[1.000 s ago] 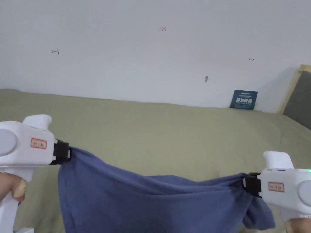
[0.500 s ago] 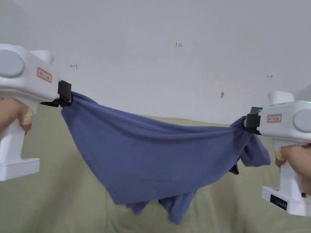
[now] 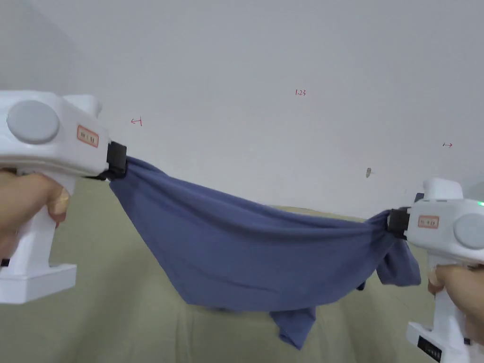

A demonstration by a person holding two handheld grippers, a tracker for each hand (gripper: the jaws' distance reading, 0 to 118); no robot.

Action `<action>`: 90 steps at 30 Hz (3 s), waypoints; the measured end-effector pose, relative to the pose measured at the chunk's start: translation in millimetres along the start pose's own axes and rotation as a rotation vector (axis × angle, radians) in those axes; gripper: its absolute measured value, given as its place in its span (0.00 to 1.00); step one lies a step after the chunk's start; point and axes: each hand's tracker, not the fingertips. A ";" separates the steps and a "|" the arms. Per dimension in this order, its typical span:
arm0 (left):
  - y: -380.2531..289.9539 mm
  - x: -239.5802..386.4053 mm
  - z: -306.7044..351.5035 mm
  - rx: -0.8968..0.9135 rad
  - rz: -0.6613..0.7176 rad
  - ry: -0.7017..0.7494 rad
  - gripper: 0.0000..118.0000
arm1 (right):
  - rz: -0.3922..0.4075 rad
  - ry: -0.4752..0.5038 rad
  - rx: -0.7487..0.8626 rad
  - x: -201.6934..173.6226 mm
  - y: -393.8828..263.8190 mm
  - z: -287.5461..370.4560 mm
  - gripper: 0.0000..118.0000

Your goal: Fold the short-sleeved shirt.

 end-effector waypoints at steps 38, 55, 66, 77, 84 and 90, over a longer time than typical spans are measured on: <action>-289.8 -14.2 83.6 -0.406 0.169 0.000 0.88 | 0.059 -0.062 -0.283 45.6 -214.1 142.3 0.66; -293.5 44.8 142.8 0.085 -0.122 0.094 0.00 | 0.051 -0.123 0.031 2.2 -228.3 248.5 0.00; -275.0 -29.5 79.7 -0.495 0.052 -0.075 0.00 | 0.056 -0.100 -0.044 -0.1 -236.7 230.4 0.00; -311.0 -15.3 26.9 -0.705 0.100 -0.032 0.92 | 0.056 -0.096 -0.135 9.1 -247.0 212.7 0.00; -329.9 -16.7 15.2 -0.665 -0.005 0.033 0.03 | 0.090 -0.055 -0.169 6.0 -238.4 187.7 0.00; -322.2 -10.3 40.7 -0.584 0.033 -0.010 0.03 | 0.204 0.047 -0.262 2.8 -162.0 99.7 0.00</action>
